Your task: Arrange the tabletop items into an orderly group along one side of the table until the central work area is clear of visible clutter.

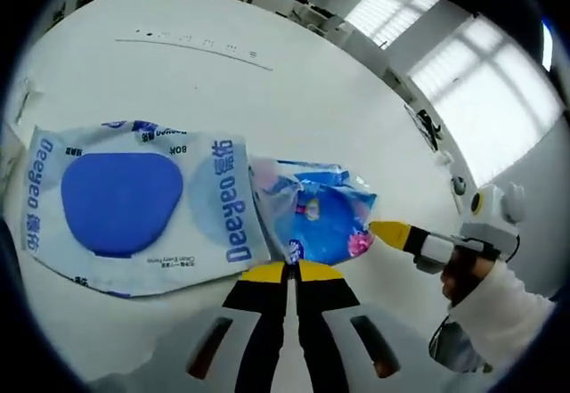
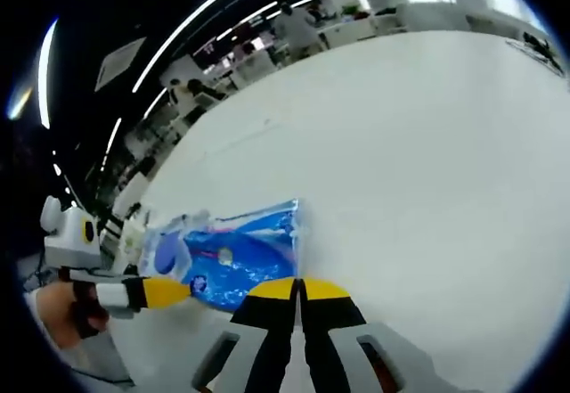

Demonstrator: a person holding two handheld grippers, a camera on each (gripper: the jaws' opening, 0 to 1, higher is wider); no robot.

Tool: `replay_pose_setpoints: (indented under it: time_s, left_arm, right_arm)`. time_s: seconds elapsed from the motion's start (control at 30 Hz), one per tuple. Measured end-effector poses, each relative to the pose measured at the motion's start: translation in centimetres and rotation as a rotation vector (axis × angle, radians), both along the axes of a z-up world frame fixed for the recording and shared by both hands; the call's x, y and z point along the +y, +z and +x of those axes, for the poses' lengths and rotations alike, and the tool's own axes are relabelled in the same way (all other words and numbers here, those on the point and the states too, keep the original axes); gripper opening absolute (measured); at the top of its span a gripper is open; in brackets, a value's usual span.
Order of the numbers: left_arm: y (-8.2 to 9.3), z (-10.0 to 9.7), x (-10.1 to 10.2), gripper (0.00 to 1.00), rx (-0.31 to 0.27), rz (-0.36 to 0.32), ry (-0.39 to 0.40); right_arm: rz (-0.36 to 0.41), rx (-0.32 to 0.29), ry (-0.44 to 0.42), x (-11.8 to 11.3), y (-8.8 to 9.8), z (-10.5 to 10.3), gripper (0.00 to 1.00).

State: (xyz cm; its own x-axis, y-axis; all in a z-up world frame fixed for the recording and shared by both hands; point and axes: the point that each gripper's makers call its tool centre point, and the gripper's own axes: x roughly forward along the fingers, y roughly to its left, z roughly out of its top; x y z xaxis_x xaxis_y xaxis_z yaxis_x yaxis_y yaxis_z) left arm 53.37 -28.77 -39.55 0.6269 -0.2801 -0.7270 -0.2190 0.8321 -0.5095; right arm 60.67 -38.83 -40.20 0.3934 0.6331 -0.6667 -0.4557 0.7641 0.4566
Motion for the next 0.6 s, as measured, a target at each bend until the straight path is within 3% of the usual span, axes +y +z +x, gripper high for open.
replay_pose_setpoints:
  time_s: [0.2, 0.23, 0.33, 0.43, 0.5, 0.57, 0.6]
  left_arm:
    - [0.7, -0.9, -0.2, 0.04, -0.002, -0.023, 0.012]
    - [1.1, -0.6, -0.3, 0.06, -0.03, -0.041, 0.02]
    - [1.3, -1.0, -0.3, 0.17, -0.034, -0.065, 0.032]
    - [1.2, -1.5, -0.2, 0.17, -0.046, -0.067, 0.029]
    - [1.2, -1.8, -0.1, 0.18, -0.048, -0.068, 0.028]
    - [1.3, -1.8, 0.1, 0.25, -0.079, -0.097, 0.041]
    - [1.5, -1.8, 0.0, 0.31, -0.088, -0.146, 0.059]
  right_arm:
    - [0.015, 0.009, -0.041, 0.0, -0.3, 0.1, 0.0]
    - [0.014, 0.009, -0.05, -0.1, -0.3, 0.1, 0.0]
    - [0.029, 0.012, -0.069, -0.2, -0.3, 0.0, 0.0]
    - [0.031, 0.011, -0.071, -0.1, -0.4, 0.0, 0.0]
    - [0.047, 0.046, -0.107, -0.2, -0.6, -0.1, 0.0]
    - [0.063, 0.044, -0.115, -0.3, -0.4, 0.0, 0.0]
    - [0.064, 0.026, -0.103, -0.3, -0.4, 0.2, 0.0]
